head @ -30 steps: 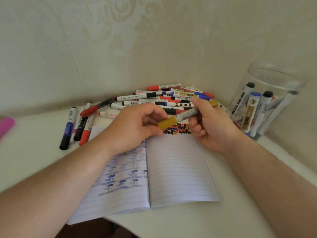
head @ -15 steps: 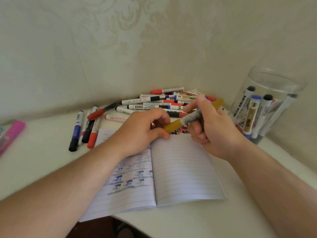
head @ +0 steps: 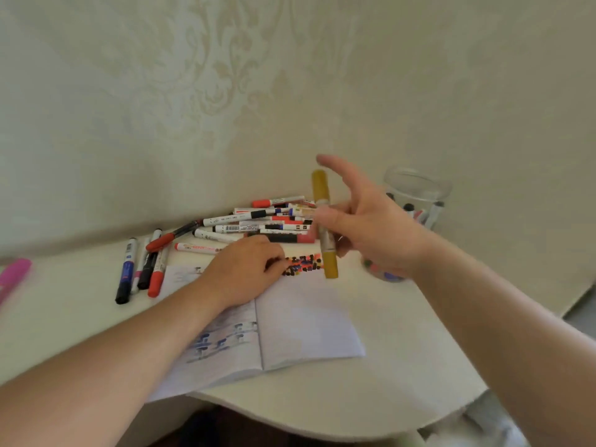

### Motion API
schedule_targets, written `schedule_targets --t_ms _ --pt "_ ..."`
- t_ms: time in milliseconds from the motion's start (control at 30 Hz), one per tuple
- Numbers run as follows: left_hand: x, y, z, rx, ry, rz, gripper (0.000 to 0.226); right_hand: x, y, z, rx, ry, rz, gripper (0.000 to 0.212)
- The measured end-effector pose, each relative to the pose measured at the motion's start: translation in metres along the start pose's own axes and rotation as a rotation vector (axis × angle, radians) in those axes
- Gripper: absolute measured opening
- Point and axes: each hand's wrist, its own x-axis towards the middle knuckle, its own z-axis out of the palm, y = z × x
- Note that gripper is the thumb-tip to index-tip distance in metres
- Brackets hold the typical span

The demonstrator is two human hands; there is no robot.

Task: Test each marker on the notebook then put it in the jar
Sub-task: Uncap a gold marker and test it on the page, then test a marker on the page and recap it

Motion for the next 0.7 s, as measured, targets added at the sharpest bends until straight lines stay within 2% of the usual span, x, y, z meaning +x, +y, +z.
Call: schedule_targets --t_ms 67,200,267,333,433,533,633,700 --pt "-0.001 0.000 -0.001 0.030 -0.008 -0.001 0.024 -0.010 -0.029 -0.030 -0.069 0.235 -0.105 0.069" --pt "-0.002 0.002 -0.002 0.074 -0.030 -0.007 0.025 -0.017 -0.041 -0.097 -0.327 0.751 -0.240 0.065" --pt "-0.003 0.003 -0.002 0.083 -0.019 -0.010 0.026 -0.022 -0.033 -0.113 -0.452 0.844 -0.203 0.061" --pt "-0.004 0.004 -0.001 0.088 -0.005 -0.019 0.027 -0.026 -0.018 -0.118 -0.577 0.782 -0.088 0.056" --pt "-0.005 0.005 -0.002 0.068 0.039 -0.032 0.024 -0.029 0.004 -0.114 -0.771 0.584 0.048 0.042" --pt "-0.006 0.005 -0.003 0.051 0.066 -0.040 0.024 -0.029 0.014 -0.112 -0.917 0.560 0.062 0.008" --pt "-0.006 0.005 -0.003 0.043 0.056 -0.052 0.024 -0.031 0.025 -0.112 -1.015 0.549 0.009 0.047" --pt "-0.005 0.006 -0.003 0.030 0.045 -0.061 0.023 -0.032 0.026 -0.112 -1.061 0.535 0.023 0.056"
